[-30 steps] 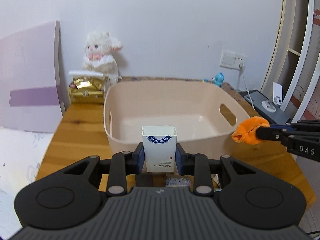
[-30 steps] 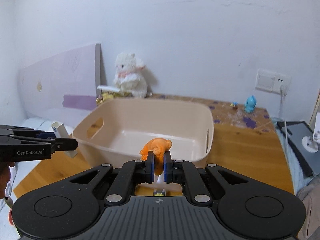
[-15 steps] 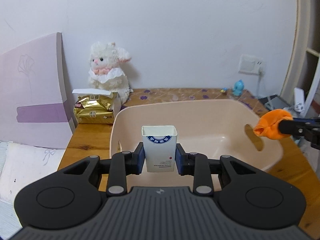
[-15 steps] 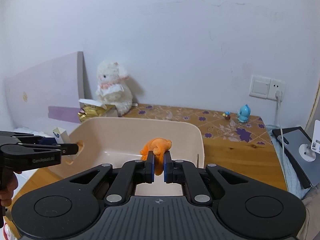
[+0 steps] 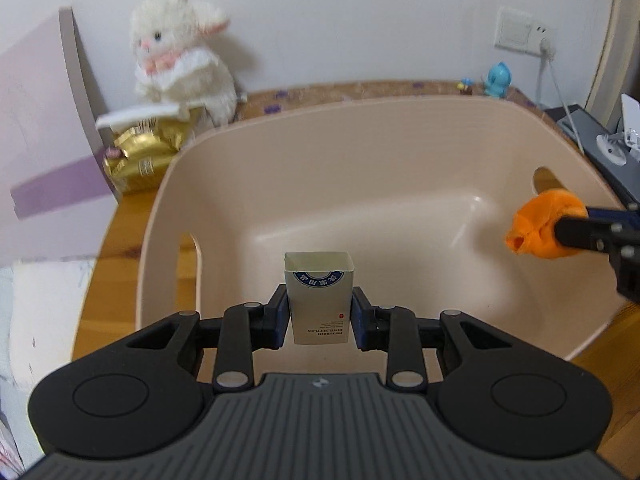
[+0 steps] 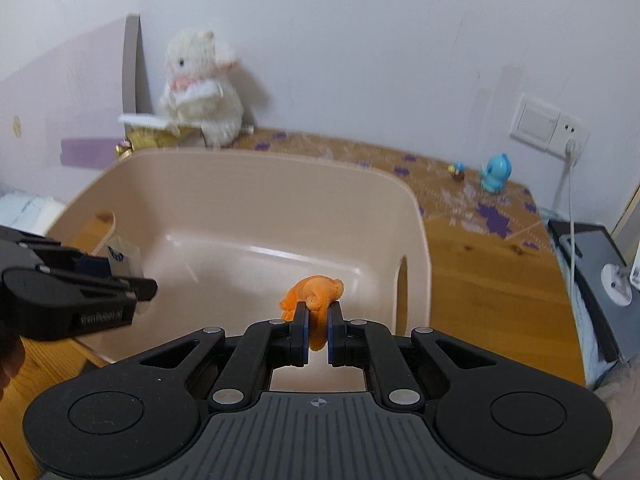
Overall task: Organize objects
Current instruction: 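Carry both items over the basket and open both tools to drop them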
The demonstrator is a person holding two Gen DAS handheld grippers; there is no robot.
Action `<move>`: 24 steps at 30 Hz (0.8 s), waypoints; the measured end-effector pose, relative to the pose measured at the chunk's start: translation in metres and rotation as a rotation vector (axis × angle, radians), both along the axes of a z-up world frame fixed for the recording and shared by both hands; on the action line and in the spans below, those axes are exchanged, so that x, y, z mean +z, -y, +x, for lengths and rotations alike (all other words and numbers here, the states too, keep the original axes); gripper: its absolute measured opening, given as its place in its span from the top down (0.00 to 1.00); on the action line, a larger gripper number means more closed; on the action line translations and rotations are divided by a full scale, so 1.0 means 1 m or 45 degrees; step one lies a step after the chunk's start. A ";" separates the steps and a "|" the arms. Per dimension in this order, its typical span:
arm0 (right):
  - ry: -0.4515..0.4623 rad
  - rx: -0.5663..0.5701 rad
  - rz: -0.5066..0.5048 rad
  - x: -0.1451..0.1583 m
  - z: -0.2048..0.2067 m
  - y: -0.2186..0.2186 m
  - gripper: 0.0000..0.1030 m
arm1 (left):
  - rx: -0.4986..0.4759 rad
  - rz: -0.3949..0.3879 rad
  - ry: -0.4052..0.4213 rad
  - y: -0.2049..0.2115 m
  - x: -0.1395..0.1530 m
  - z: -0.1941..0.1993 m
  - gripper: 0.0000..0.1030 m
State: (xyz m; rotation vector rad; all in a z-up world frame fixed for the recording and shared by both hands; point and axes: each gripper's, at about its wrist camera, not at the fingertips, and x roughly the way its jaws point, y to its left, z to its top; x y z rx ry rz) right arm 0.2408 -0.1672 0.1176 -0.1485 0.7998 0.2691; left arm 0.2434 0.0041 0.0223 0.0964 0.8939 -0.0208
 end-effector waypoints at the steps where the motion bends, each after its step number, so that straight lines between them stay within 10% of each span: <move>1: -0.013 -0.002 -0.006 -0.003 0.000 -0.001 0.92 | 0.010 -0.005 -0.016 -0.002 -0.002 0.002 0.67; 6: -0.039 -0.003 -0.002 -0.008 -0.001 -0.001 0.87 | 0.029 0.003 -0.048 -0.007 -0.008 0.004 0.65; 10: -0.017 -0.020 0.018 -0.003 -0.005 0.002 0.53 | 0.006 -0.035 -0.019 -0.009 -0.001 -0.002 0.44; 16: 0.053 -0.055 0.067 0.017 -0.021 0.015 0.29 | -0.027 0.005 0.087 0.001 0.017 -0.022 0.19; 24: 0.151 -0.055 0.118 0.050 -0.054 0.028 0.21 | -0.012 -0.041 0.158 -0.012 0.041 -0.048 0.11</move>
